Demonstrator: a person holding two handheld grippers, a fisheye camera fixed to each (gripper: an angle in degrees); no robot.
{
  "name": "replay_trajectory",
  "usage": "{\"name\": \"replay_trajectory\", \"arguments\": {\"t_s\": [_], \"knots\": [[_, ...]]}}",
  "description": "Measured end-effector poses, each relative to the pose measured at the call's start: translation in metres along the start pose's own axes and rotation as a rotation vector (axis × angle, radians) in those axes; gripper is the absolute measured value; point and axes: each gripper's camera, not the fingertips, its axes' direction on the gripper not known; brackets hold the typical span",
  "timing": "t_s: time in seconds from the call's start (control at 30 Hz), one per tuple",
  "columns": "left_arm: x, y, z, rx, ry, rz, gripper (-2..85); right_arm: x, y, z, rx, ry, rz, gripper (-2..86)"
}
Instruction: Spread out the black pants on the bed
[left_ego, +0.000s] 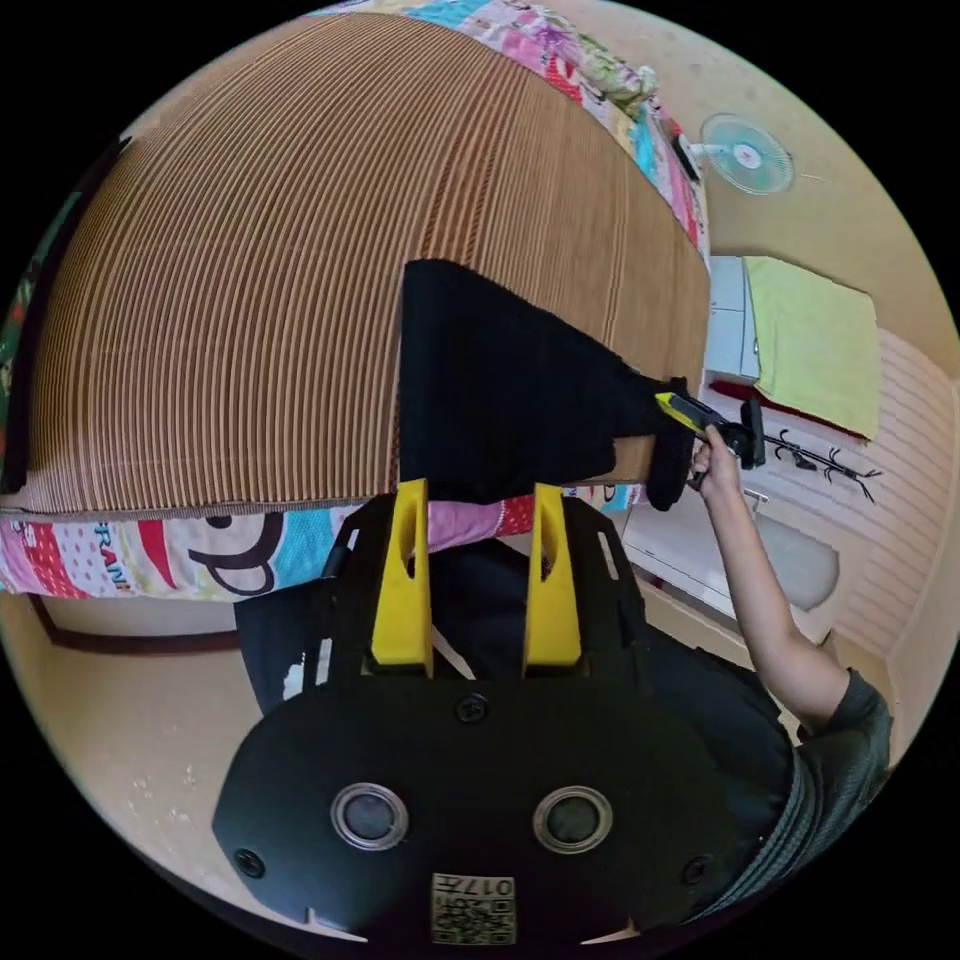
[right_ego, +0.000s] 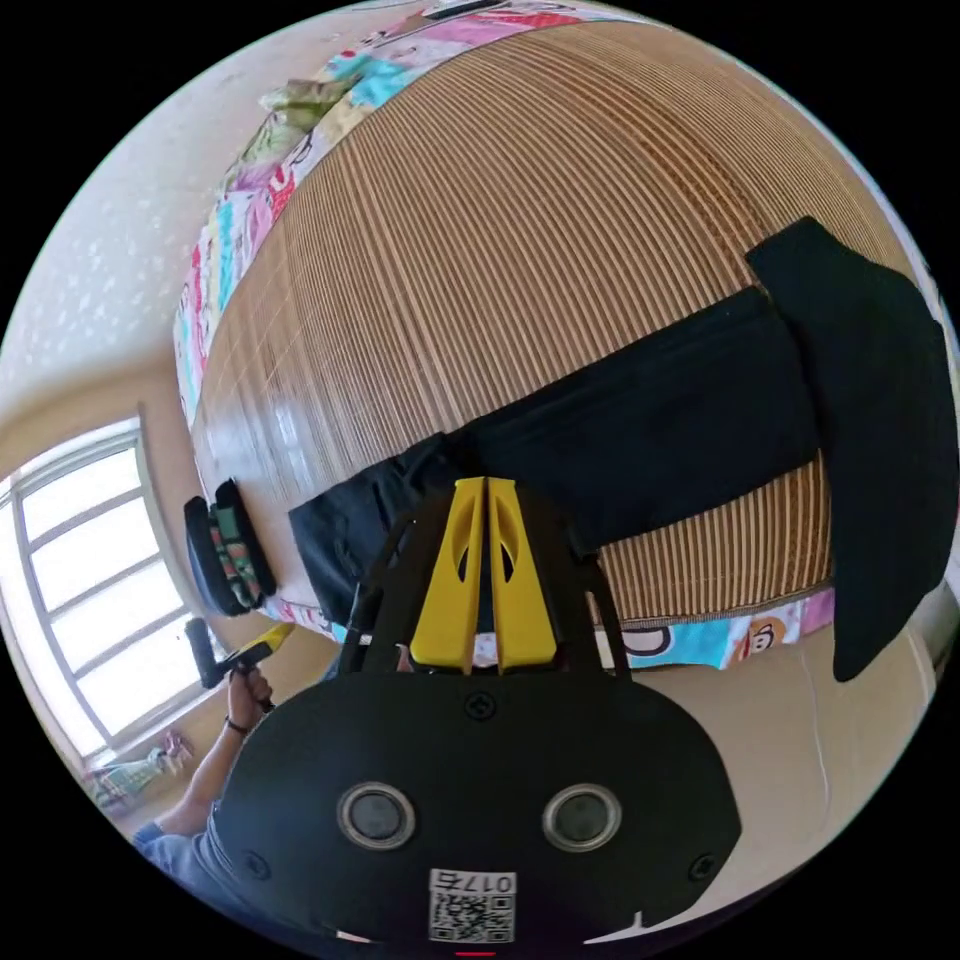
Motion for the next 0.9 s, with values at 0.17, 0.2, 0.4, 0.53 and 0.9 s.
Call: {"name": "replay_trajectory", "arguments": {"t_s": [0.17,0.2,0.4,0.53,0.9], "knots": [[-0.047,-0.042,0.029,-0.074,-0.008,-0.051,18.4,-0.011,0.029,0.023,-0.078,0.000,-0.107,0.6],[-0.052,-0.046,0.033,-0.084,-0.011,-0.051,18.2,-0.012,0.033,0.027,-0.086,-0.004,-0.115,0.6],[-0.076,-0.074,0.069,-0.235,0.082,0.019,10.8,-0.010,0.056,0.053,-0.118,-0.067,-0.095,0.5],[-0.095,-0.070,0.046,-0.195,0.347,0.061,5.6,0.010,0.054,0.066,-0.099,-0.155,0.046,0.5],[-0.041,-0.011,-0.133,0.039,0.417,0.574,5.1,-0.022,0.032,0.172,-0.359,-0.694,0.139,0.5]]}}
